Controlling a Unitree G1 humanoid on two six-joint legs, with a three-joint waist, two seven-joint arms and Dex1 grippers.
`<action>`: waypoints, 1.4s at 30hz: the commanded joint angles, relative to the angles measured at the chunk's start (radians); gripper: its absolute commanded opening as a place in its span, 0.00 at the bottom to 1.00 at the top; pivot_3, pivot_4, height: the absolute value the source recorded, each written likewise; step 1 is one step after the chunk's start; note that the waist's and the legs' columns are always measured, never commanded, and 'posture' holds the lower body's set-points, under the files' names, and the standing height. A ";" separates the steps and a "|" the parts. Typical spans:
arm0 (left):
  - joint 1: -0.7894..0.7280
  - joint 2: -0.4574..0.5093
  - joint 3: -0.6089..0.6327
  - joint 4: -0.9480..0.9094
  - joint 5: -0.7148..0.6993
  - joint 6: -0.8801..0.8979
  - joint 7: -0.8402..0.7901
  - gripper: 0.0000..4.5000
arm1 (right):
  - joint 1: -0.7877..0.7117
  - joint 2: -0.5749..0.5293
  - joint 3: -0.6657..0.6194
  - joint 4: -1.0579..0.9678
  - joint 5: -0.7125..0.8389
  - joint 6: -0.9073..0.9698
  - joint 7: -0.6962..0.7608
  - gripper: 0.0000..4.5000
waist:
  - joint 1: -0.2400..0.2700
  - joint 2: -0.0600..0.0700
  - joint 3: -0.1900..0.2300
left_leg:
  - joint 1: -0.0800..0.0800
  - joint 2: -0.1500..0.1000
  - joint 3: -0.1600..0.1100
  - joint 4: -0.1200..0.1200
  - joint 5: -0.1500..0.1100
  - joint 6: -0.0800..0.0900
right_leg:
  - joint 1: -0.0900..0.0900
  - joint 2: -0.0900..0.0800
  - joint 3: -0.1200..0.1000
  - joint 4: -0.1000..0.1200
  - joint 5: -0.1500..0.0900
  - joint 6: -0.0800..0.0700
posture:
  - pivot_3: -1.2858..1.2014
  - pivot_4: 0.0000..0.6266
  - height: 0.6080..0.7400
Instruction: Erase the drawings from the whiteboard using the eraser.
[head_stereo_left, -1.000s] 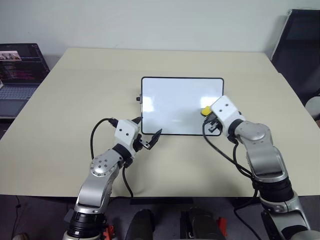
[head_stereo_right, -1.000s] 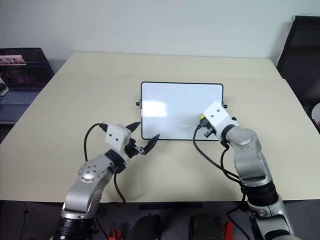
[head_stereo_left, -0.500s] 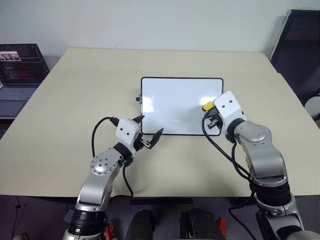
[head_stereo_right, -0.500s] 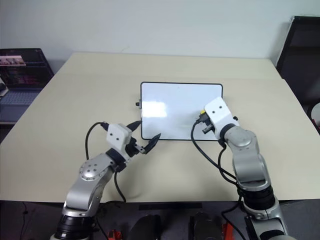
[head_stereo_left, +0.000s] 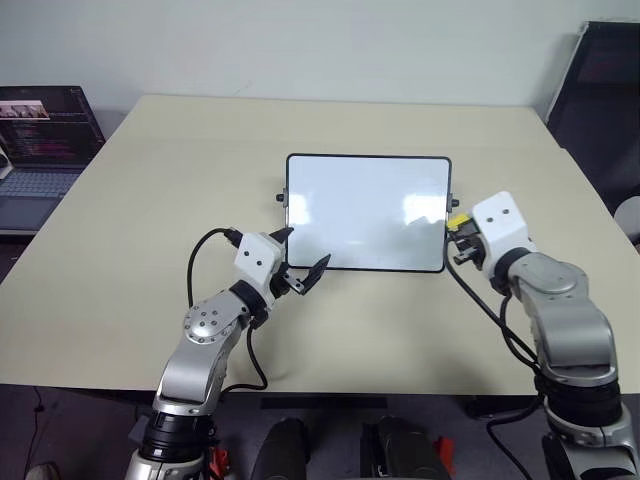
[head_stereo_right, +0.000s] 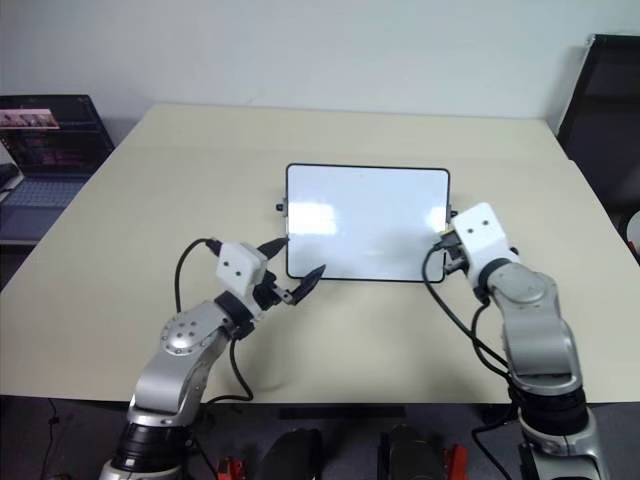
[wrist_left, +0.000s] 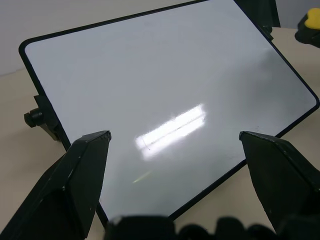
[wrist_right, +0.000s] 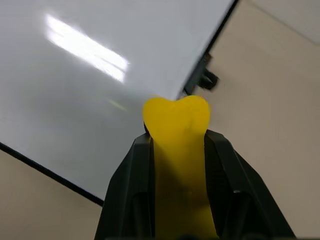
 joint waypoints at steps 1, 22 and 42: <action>-0.022 -0.001 -0.005 -0.004 -0.020 -0.016 -0.017 1.00 | 0.012 -0.026 -0.059 -0.039 0.023 0.017 -0.011 0.24 | -0.001 0.000 0.000 | 0.000 0.000 0.000 0.000 0.000 0.000 | 0.000 0.000 0.000 0.000 0.000 0.000 | 0.52 0.24 1.00; 0.006 0.110 -0.100 -0.084 -0.197 0.044 -0.349 1.00 | 0.002 0.046 -0.198 0.009 0.171 0.327 -0.100 0.24 | -0.002 0.000 0.000 | 0.000 0.001 0.001 0.000 0.000 0.000 | 0.000 0.001 0.000 0.000 0.000 0.000 | 0.52 0.24 1.00; -0.049 0.243 -0.132 0.059 -0.150 -0.069 -0.562 1.00 | 0.006 0.004 -0.197 0.043 0.258 0.403 -0.127 0.24 | -0.002 0.000 0.000 | 0.001 0.001 0.002 0.000 0.000 0.000 | 0.001 0.001 0.000 0.000 0.000 0.000 | 0.52 0.24 1.00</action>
